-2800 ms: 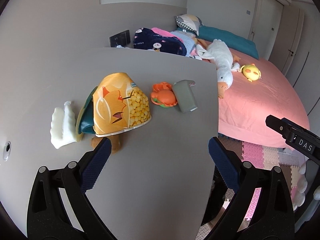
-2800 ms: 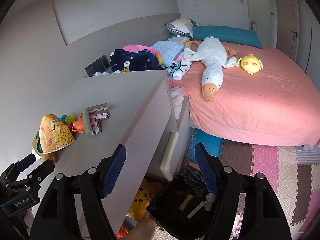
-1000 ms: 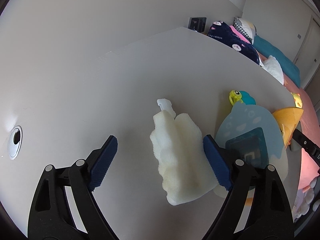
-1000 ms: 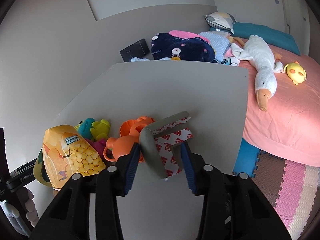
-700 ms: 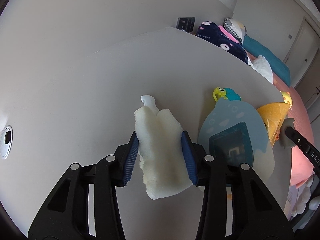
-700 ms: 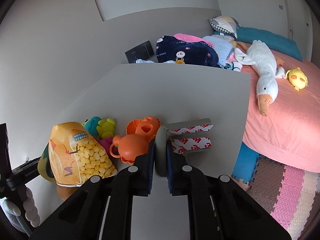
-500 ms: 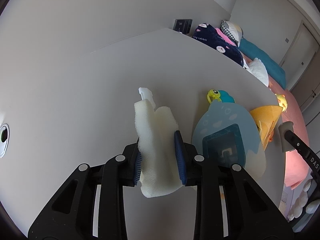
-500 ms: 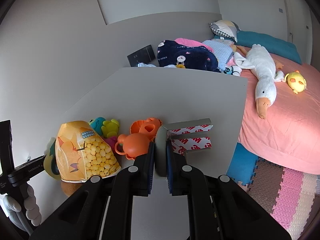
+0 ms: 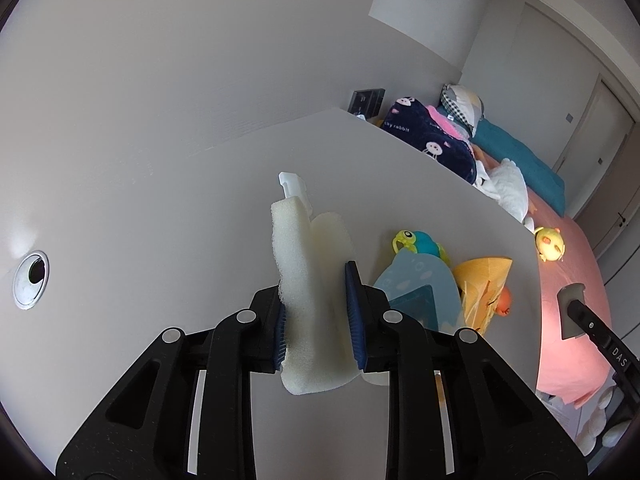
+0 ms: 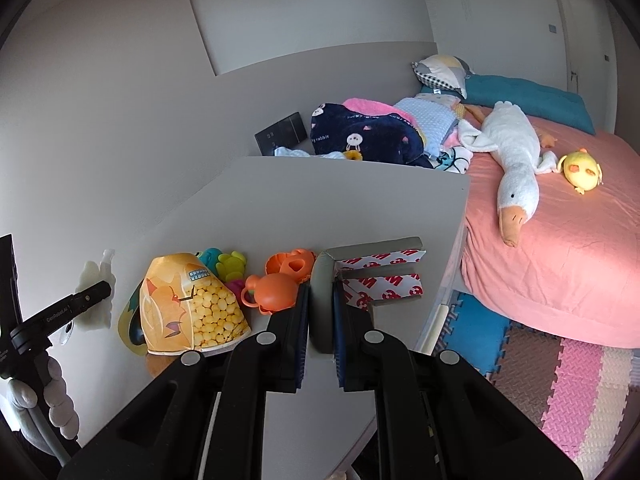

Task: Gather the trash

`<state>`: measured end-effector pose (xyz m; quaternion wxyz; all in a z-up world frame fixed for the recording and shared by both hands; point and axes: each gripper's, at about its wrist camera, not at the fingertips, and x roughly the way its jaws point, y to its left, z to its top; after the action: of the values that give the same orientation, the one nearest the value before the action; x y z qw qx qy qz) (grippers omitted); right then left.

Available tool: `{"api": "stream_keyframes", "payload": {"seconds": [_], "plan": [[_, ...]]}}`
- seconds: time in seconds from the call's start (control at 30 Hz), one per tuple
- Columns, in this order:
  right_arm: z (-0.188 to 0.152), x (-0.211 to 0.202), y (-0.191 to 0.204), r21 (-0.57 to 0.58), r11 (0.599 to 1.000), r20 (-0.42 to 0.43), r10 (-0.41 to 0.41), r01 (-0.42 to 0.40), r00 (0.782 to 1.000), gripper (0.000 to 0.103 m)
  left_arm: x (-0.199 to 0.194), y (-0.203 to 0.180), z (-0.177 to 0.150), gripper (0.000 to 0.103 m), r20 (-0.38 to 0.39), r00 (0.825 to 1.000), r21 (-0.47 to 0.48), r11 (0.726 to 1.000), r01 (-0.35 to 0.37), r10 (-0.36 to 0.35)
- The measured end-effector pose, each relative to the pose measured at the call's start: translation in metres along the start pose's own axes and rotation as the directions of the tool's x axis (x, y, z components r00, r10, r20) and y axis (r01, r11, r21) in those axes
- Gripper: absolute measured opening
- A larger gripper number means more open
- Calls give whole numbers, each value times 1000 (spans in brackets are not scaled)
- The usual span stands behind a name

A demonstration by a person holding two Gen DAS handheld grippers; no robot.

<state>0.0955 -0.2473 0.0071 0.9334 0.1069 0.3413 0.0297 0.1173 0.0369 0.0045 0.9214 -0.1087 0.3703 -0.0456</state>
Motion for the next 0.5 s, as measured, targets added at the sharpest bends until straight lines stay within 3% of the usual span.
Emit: {"api": "stream_keyframes", "payload": {"seconds": [0.5], "plan": [[-7, -53, -25, 26, 1000, 32, -14, 13, 999, 13, -32, -54, -15, 24, 17, 998, 59, 996, 66, -68]]}}
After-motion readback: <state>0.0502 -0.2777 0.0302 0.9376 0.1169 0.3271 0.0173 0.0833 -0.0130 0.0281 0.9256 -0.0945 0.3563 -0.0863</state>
